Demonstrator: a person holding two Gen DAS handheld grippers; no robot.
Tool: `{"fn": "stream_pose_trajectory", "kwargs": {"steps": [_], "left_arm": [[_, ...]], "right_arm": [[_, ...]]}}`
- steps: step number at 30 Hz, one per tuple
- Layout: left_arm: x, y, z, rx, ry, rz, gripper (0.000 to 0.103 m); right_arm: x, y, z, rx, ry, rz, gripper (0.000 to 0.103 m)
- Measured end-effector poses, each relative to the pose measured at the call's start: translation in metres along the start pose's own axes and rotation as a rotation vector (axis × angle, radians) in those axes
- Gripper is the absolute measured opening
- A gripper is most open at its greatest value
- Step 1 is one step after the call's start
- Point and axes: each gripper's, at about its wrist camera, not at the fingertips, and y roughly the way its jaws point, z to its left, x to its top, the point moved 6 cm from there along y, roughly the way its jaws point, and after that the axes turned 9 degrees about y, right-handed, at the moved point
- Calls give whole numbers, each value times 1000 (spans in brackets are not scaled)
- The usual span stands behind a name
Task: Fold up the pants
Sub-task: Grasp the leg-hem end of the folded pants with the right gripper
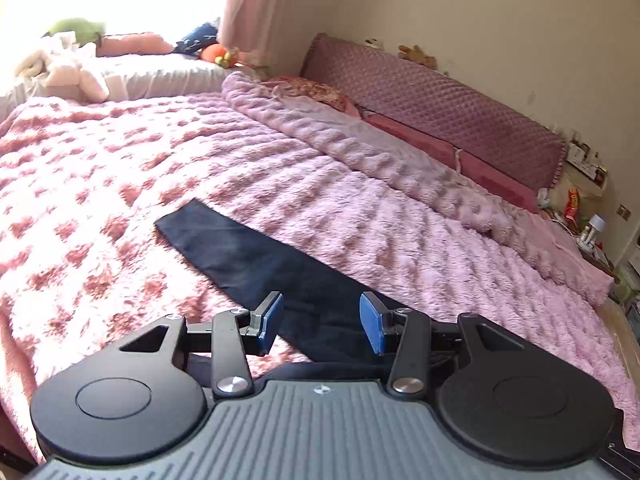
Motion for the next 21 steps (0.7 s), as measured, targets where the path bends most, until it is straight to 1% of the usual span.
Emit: {"fn": "stream_pose_trajectory", "kwargs": {"steps": [2,6,9,11,13,15,17,18,20,21], "left_arm": [[-10,-1,29,42,-41,15,52],[-34,-3,93,160,-121,35,52],[-48,3,137,224,-180,90,52],[-58,1,165,270,-228,98,52],[-65,0,189,284,-278,104,52],[-77,0,211,294,-358,121,52],[-89,2,230,306,-433,147,52],[-93,3,236,312,-449,157,52],[-96,5,241,326,-449,167,52],[-96,6,241,333,-438,169,52]], "right_arm": [[1,19,32,35,-101,26,39],[-3,54,92,83,-379,86,39],[-4,80,136,182,-610,110,38],[-6,102,166,245,-736,156,37],[-10,125,195,308,-836,203,37],[-18,147,222,368,-927,254,37],[-30,166,245,419,-1021,326,37],[-38,174,255,434,-1073,360,37],[-53,188,264,424,-1165,415,37],[-57,195,267,411,-1200,434,31]]}}
